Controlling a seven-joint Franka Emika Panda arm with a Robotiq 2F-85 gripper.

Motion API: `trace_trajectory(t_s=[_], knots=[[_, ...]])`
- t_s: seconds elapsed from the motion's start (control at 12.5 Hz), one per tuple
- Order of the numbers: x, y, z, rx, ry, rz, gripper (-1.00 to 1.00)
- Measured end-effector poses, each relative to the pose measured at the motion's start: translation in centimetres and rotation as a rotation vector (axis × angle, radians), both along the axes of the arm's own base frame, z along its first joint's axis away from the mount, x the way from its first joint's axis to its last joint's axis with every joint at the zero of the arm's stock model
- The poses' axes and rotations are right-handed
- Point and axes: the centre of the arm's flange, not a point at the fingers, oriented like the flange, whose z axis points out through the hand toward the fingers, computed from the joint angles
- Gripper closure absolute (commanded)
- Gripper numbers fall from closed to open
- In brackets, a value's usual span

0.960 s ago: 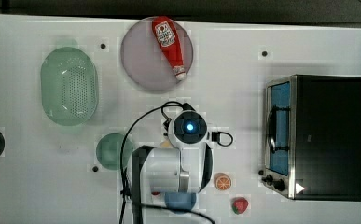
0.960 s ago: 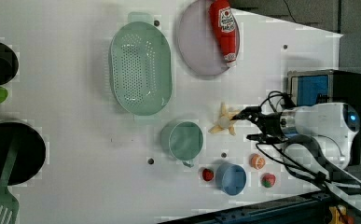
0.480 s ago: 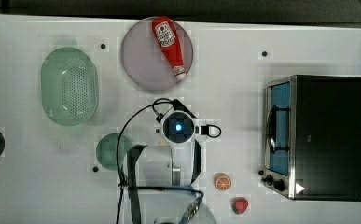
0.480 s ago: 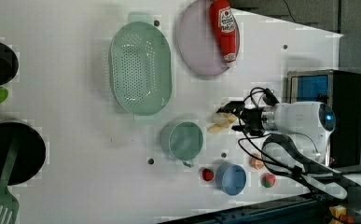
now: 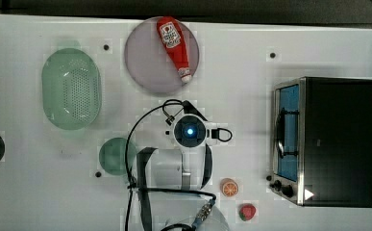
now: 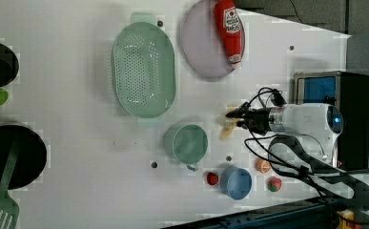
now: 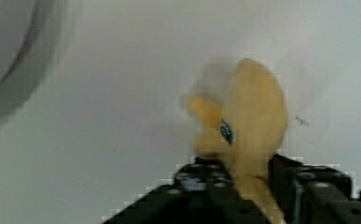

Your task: Pick banana from table and place on oven.

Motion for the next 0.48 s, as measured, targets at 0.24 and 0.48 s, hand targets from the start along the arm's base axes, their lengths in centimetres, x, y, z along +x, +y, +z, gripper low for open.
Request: trace_trajectory(t_s=[0.24,0.48], knots=[[-0.5,0.6,0.3,0.002,0.021,0.015,0.53],[-1.1,1.5,3.4,-0.002,0.052,0.02,0.53]])
